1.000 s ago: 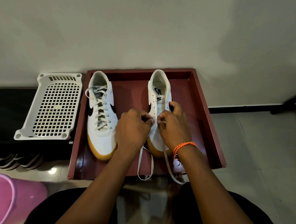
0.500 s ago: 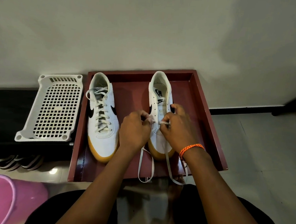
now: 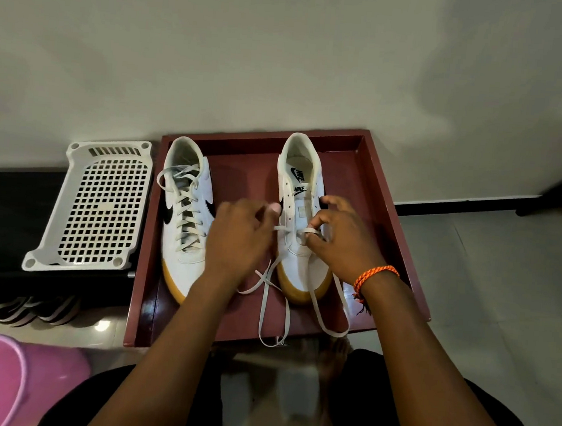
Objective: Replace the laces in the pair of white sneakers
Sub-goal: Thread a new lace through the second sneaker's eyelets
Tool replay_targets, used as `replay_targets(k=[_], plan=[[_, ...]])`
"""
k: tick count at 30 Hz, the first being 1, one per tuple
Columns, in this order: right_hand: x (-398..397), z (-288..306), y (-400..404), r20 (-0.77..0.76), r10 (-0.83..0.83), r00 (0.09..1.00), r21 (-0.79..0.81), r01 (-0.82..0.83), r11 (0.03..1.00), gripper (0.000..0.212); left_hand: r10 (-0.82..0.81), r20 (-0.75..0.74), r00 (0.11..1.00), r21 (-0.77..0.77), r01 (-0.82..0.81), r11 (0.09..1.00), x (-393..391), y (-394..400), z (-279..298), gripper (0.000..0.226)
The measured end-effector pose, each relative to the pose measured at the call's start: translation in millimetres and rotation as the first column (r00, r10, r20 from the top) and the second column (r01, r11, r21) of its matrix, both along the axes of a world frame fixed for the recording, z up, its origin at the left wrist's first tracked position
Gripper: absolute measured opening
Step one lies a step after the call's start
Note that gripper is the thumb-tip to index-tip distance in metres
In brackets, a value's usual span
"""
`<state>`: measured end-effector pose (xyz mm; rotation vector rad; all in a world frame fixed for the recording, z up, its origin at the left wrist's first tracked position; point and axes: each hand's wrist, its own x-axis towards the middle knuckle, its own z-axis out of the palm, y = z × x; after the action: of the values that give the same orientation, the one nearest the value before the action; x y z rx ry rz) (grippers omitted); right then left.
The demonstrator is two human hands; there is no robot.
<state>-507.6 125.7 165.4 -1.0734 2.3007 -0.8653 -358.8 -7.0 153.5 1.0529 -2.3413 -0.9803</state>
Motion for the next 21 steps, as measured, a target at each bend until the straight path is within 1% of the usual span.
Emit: replay_targets(k=[1, 2, 3, 4, 6, 8, 10, 12, 16, 17, 18, 19, 20, 21], plan=[[-0.4, 1.3, 0.4, 0.0, 0.003, 1.0, 0.001, -0.003, 1.0, 0.01, -0.037, 0.089, 0.995, -0.05, 0.041, 0.998, -1.8, 3.5, -6.0, 0.04], [-0.3, 2.6, 0.5, -0.001, 0.006, 1.0, 0.004, -0.006, 1.0, 0.01, -0.053, 0.117, 0.992, -0.087, 0.063, 0.994, -3.2, 8.1, -9.0, 0.039], [-0.6, 3.9, 0.5, -0.005, 0.007, 1.0, 0.008, -0.007, 1.0, 0.01, -0.064, 0.106, 0.992, -0.088, 0.074, 0.993, -5.0, 10.9, -10.5, 0.034], [-0.6, 4.8, 0.7, -0.011, 0.009, 1.0, 0.013, -0.009, 1.0, 0.01, -0.072, 0.064, 0.995, -0.044, 0.074, 0.996, -6.5, 12.2, -9.9, 0.031], [-1.0, 6.3, 1.1, -0.025, 0.014, 1.0, 0.021, -0.013, 1.0, 0.009, -0.043, -0.038, 0.998, 0.119, 0.047, 0.992, -8.2, 11.3, -1.9, 0.029], [-2.4, 8.3, 2.8, -0.026, 0.008, 1.0, 0.023, -0.008, 1.0, 0.009, 0.024, -0.156, 0.987, 0.309, 0.026, 0.951, -7.9, 8.3, 8.2, 0.026], [-3.7, 9.3, 3.8, -0.022, 0.005, 1.0, 0.026, -0.004, 1.0, 0.008, 0.116, -0.299, 0.947, 0.503, 0.053, 0.862, -6.4, 7.7, 18.1, 0.025], [-4.1, 9.3, 3.2, -0.025, 0.004, 1.0, 0.034, -0.004, 0.999, 0.006, 0.185, -0.423, 0.887, 0.628, 0.141, 0.765, -4.3, 7.6, 26.6, 0.026], [-3.4, 7.9, 2.4, -0.022, -0.003, 1.0, 0.032, 0.003, 0.999, 0.007, 0.311, -0.6, 0.737, 0.743, 0.369, 0.558, 0.1, 3.4, 38.8, 0.021], [-3.5, 8.1, 2.9, -0.021, -0.002, 1.0, 0.033, 0.003, 0.999, 0.008, 0.361, -0.624, 0.693, 0.755, 0.415, 0.508, 0.6, 1.8, 40.4, 0.021], [-3.6, 8.5, 3.4, -0.021, -0.001, 1.0, 0.034, 0.001, 0.999, 0.008, 0.414, -0.625, 0.661, 0.768, 0.428, 0.477, 1.2, 0.1, 42.0, 0.022], [-3.6, 8.9, 3.7, -0.018, -0.001, 1.0, 0.034, 0.001, 0.999, 0.009, 0.456, -0.602, 0.656, 0.79, 0.402, 0.463, 1.1, -1.4, 42.6, 0.02], [-3.7, 9.1, 3.7, -0.014, -0.003, 1.0, 0.035, 0.003, 0.999, 0.009, 0.466, -0.55, 0.693, 0.812, 0.313, 0.493, 0.5, -2.7, 42.2, 0.017], [-3.7, 9.5, 3.6, -0.012, -0.004, 1.0, 0.035, 0.005, 0.999, 0.009, 0.438, -0.474, 0.764, 0.802, 0.17, 0.573, -0.1, -3.8, 39.6, 0.011]])
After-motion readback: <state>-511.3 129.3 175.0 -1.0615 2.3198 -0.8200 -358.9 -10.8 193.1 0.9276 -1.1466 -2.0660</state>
